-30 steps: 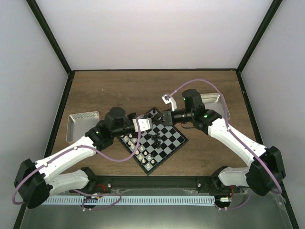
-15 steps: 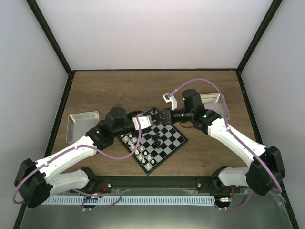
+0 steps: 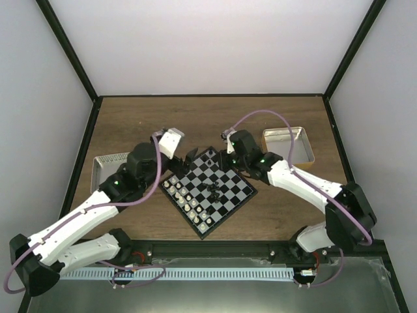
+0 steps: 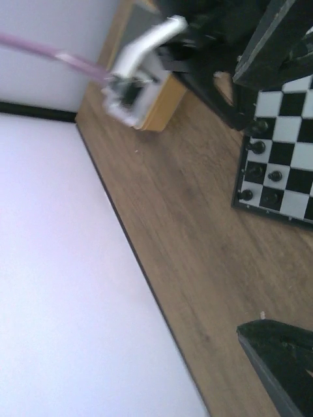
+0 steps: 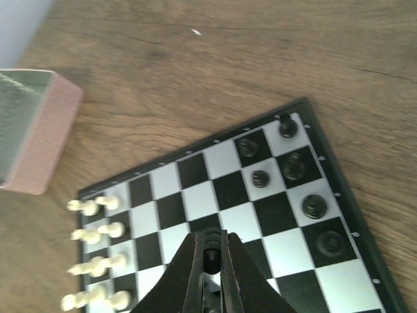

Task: Set up the chess pieces on the board
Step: Place the chess piece on the chessboard.

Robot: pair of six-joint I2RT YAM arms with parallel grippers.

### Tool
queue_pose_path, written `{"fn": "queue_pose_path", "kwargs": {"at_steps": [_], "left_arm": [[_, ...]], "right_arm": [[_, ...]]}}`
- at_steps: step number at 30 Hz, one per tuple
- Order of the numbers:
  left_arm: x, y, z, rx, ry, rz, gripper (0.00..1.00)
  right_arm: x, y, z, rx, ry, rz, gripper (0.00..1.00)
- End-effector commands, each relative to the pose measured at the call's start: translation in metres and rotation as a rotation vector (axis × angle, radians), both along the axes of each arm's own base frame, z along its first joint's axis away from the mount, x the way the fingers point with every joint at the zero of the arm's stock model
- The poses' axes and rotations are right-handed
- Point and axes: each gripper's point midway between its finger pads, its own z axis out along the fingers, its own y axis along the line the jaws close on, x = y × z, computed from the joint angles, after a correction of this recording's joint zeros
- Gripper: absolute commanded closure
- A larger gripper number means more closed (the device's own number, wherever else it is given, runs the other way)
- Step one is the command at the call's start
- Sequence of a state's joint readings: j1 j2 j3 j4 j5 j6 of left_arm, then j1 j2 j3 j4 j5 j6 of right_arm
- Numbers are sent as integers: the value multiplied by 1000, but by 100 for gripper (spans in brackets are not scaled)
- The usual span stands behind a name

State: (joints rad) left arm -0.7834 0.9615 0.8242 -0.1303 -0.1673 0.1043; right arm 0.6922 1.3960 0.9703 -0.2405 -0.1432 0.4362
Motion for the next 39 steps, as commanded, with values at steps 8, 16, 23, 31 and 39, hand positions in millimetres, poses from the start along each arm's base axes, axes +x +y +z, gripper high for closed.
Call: {"fn": "queue_pose_path", "kwargs": {"at_steps": [8,16,23,31,39], "left_arm": [[-8,34,-15,-148,198,193,0],[-3,34,-34,-128,250,231,0],[-2,30,-37,-123,272,222,0],[-2,33,-38,-121,271,235,0],[-1,33,-40,-121,278,238,0]], "right_arm": [[22,-3,-64,-237,-64,-110,99],[29,6,-91,-277,-15,-101,99],[32,13,-90,-268,-14,-96,99],[38,17,-97,-312,-10,-100,99],[41,8,-111,-359,2,-140,99]]}}
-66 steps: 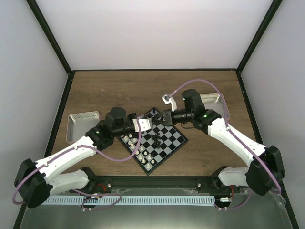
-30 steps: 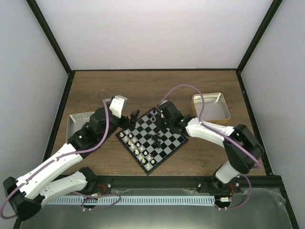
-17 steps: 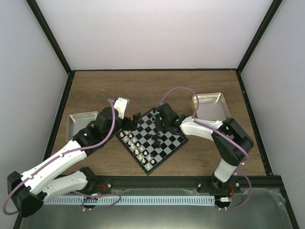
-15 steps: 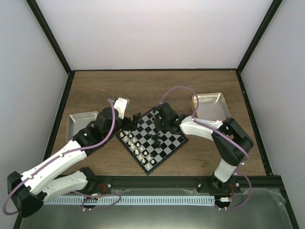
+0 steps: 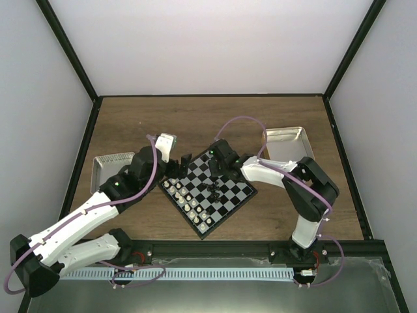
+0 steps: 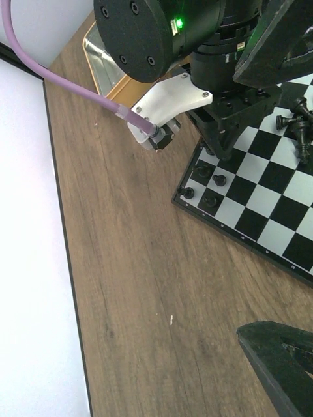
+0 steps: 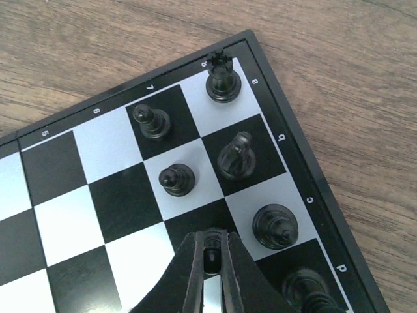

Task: Set up the chess pieces on the board
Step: Place the chess piece on the chessboard, then pick up the chess piece from the chessboard.

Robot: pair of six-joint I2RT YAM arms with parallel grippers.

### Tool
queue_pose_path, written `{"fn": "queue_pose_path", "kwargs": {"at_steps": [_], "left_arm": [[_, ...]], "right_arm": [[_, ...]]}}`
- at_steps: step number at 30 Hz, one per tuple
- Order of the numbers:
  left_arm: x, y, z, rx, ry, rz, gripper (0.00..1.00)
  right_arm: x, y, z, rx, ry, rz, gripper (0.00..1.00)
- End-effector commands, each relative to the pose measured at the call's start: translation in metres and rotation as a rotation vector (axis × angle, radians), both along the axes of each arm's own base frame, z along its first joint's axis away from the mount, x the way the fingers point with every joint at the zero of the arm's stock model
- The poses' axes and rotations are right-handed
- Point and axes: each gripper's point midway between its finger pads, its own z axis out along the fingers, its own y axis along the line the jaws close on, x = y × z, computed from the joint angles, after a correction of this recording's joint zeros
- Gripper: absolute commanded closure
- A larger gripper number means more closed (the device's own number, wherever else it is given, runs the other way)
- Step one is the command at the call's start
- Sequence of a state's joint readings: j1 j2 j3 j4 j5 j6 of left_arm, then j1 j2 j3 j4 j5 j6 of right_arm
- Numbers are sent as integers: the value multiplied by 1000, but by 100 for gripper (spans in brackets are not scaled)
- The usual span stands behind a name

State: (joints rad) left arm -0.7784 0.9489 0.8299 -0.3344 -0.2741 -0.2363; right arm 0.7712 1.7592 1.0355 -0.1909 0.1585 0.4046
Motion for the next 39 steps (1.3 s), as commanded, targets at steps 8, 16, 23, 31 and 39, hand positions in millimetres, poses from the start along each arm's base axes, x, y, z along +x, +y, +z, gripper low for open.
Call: {"fn": "queue_pose_path", "kwargs": {"at_steps": [8,16,23,31,39], "left_arm": [[2,3,-1,4,5,19,0],[3,4,-3,7,12,25,0],[5,8,-1,-28,26,55,0],[5,-1,-18,-146,125,75,0],[-2,-7,-54,-258,321,149,0]], "right_arm": [[4,11,-3,7,12,9,97],[1,10,3,11,24,3,86],[0,21,37,86,-2,41,70],[-23,25,57,141,37,125,62],[-62,31,45,131,109,335,61]]}}
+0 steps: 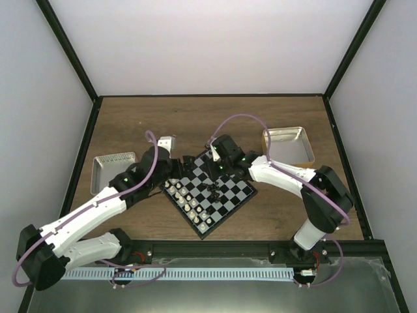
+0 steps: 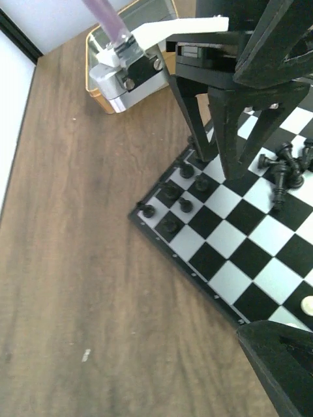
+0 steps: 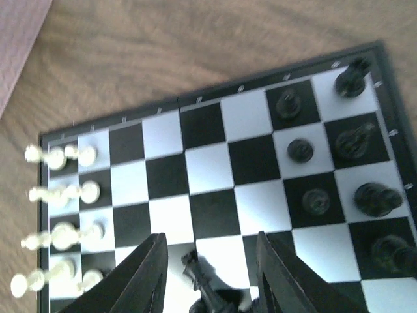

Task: Set up the chess pieces on the board
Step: Pick up the chess piece from the chessboard.

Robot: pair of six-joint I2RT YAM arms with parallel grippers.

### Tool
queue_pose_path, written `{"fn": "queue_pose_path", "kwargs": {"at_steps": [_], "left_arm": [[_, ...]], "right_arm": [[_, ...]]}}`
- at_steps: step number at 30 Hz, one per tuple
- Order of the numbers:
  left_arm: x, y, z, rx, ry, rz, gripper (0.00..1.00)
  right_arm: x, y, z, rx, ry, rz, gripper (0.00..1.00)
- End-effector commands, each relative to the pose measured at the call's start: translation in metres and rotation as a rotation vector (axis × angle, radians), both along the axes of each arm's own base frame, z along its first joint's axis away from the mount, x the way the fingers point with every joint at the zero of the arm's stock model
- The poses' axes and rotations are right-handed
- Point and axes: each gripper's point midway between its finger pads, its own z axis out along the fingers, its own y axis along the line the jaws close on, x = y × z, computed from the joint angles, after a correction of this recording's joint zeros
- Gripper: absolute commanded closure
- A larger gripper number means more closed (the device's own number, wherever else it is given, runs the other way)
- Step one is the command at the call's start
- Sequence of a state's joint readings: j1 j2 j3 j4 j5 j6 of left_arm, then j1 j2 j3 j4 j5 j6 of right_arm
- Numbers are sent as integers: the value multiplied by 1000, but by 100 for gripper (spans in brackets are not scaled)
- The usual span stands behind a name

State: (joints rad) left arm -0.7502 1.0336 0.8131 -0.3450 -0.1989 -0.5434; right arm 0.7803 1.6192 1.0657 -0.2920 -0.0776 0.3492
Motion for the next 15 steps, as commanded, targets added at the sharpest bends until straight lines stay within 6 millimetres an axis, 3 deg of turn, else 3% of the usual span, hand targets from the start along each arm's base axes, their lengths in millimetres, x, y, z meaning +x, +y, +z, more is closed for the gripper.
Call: {"fn": "queue_pose_path", "kwargs": {"at_steps": [1,8,15], "left_arm": [[-7,5,-16,-81,82,61,0],[-14,32,-4,-161,-40,133,0],[-17,42,-11,-166,-69,160,0]], "right_arm": [[-29,4,-11,-29,46,154,62],[-37,13,-30,-105,95,198,65],[-35,17,-45,-249,103,197,62]]}}
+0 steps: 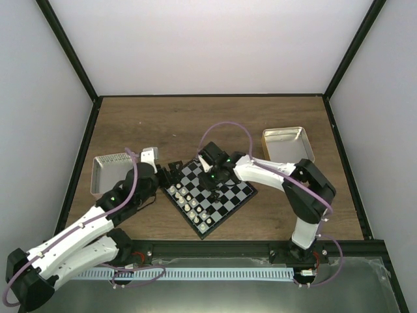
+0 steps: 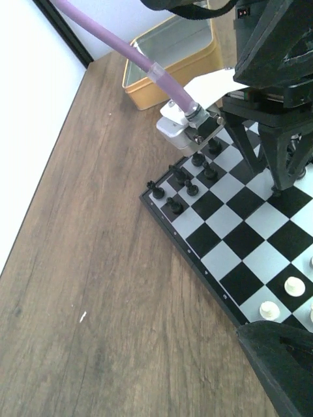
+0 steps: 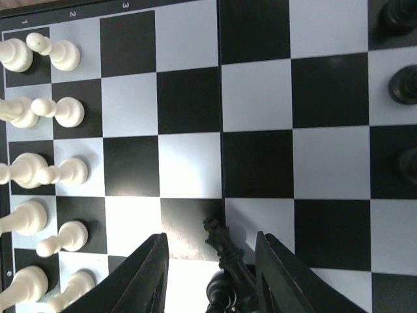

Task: Set up the chess pieces on the board
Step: Pick up the chess piece from the chessboard.

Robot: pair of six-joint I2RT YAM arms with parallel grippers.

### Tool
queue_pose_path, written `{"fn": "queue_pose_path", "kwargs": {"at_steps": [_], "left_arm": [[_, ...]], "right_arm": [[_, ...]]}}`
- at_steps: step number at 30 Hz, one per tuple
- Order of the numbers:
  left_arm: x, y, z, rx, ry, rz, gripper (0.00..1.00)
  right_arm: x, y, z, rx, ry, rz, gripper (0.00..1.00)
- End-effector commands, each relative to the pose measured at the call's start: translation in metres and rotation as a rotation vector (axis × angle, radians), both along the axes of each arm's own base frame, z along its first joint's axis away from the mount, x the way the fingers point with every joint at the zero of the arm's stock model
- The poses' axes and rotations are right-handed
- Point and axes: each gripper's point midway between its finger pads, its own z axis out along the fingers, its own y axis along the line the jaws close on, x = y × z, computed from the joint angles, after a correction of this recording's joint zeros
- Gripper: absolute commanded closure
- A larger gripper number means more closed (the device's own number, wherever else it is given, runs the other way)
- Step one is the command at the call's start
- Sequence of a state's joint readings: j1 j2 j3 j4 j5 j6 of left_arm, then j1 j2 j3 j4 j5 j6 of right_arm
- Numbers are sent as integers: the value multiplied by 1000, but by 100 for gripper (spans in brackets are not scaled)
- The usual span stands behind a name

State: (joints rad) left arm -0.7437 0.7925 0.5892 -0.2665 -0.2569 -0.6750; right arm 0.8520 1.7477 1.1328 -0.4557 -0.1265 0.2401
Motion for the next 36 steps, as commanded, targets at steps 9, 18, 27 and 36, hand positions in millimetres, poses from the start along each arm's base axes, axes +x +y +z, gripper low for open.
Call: {"fn": "queue_pose_path", "kwargs": {"at_steps": [9,18,27,36], "left_arm": [[2,55,4,-72,-35,307,0],[-5,75,18,-118,-111,361,0],[-3,70,18,-100,-113,337,0],[-2,67,17,-85,-110,323,0]], "right_arm": [[5,3,-8,-251,-50,126,62],[1,2,-18,-298,-28,186,62],[12,7,-28,-340,-54,230,68],[17,6,-31,-367,-60,228,83]]}}
